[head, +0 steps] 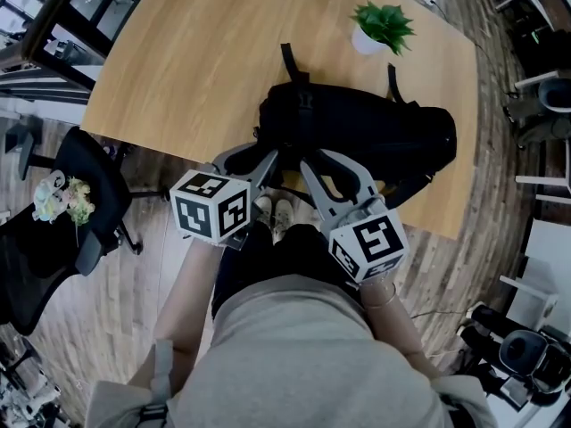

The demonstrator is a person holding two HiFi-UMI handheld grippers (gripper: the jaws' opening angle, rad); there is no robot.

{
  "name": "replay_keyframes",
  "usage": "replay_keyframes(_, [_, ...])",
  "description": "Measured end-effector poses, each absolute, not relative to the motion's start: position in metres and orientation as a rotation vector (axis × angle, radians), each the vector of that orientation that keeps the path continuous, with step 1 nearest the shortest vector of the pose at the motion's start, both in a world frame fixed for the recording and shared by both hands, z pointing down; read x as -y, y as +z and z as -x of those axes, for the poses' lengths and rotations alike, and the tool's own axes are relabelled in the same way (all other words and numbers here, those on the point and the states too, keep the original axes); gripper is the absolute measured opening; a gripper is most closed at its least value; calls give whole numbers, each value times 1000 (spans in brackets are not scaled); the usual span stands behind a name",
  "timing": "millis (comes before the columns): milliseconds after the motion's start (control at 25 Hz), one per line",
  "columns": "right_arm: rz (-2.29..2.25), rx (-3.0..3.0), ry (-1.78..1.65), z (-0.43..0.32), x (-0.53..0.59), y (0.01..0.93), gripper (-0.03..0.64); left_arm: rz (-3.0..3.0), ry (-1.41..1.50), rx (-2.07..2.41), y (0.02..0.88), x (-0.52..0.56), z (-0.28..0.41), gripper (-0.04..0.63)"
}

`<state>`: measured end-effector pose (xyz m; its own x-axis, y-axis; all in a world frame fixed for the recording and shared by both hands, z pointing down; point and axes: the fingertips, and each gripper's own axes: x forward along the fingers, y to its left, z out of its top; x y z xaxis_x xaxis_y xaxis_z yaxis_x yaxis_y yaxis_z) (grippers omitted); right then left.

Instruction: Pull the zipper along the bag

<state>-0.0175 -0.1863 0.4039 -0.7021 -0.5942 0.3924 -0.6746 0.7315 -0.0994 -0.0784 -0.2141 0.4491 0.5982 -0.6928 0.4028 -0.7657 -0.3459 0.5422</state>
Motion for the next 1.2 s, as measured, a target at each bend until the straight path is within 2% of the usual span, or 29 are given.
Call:
replay_keyframes(400, [-885, 2554, 73, 35, 182, 408, 92, -2114, 95, 1130, 438, 207, 70, 72])
replay_keyframes(520, [-846, 2503, -14, 39, 181, 418, 52, -2114, 87, 1118, 439, 206, 71, 71])
replay_keyframes(600, [-824, 2469, -81, 41, 182, 423, 52, -2114, 79, 1105, 439, 206, 72, 71])
replay_keyframes(1200, [-845, 2333, -233, 56, 196, 444, 100, -2069, 17, 1037, 446, 215, 86, 71])
